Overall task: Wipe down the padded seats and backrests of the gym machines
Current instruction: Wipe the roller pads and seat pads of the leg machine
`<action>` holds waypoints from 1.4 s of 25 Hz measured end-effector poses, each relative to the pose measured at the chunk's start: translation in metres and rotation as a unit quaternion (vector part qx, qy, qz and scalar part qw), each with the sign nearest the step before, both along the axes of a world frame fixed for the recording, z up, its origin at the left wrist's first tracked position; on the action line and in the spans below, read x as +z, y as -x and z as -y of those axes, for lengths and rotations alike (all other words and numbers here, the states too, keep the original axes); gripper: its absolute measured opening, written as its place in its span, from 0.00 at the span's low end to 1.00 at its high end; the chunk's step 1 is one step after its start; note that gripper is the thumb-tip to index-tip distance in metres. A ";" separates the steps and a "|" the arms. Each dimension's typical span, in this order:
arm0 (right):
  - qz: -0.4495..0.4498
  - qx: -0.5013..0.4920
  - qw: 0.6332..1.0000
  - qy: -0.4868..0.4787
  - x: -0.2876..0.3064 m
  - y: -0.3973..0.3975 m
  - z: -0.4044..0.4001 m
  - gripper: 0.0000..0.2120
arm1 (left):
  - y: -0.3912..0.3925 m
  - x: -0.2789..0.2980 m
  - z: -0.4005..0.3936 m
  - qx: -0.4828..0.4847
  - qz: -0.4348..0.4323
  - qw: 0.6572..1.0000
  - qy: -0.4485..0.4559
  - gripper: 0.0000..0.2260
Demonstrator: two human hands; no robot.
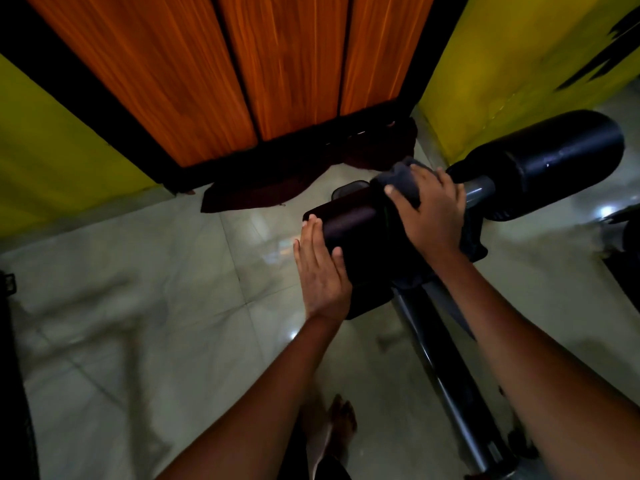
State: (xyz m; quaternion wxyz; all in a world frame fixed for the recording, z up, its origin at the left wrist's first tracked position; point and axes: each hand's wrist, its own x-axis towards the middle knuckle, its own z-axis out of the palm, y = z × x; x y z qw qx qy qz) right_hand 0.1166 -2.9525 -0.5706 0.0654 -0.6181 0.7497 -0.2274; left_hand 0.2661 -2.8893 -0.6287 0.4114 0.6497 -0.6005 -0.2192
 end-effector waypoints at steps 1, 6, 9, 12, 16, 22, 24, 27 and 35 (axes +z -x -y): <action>0.016 -0.047 0.999 -0.003 0.001 -0.008 0.003 0.25 | -0.004 0.001 0.001 -0.002 -0.010 1.000 0.000 0.23; -0.025 0.108 0.991 0.076 -0.025 -0.087 -0.046 0.24 | -0.027 0.031 0.034 0.095 -0.345 0.929 -0.094 0.11; -0.086 0.198 0.971 0.100 -0.043 -0.087 -0.073 0.28 | -0.040 0.042 0.063 0.176 -0.431 0.843 -0.269 0.11; -0.056 0.146 0.982 0.110 -0.044 -0.048 -0.066 0.25 | -0.032 0.045 0.074 0.120 -0.360 0.849 -0.367 0.20; 0.074 -0.063 0.991 0.089 -0.025 0.000 -0.033 0.25 | -0.002 0.037 0.074 0.142 -0.173 0.913 -0.341 0.20; -0.016 0.083 0.995 0.048 -0.012 -0.027 -0.036 0.24 | 0.008 0.028 0.026 0.114 -0.091 0.975 -0.168 0.20; 0.000 0.061 0.998 0.020 -0.003 -0.002 -0.027 0.25 | 0.009 0.018 0.013 0.079 -0.104 0.986 -0.102 0.23; 0.078 -0.094 0.992 -0.011 0.002 0.007 -0.001 0.27 | 0.009 0.006 0.010 0.060 -0.101 0.991 -0.059 0.25; -0.051 0.197 0.979 -0.001 -0.006 -0.010 -0.018 0.25 | -0.007 -0.019 -0.018 -0.018 0.031 0.999 0.000 0.24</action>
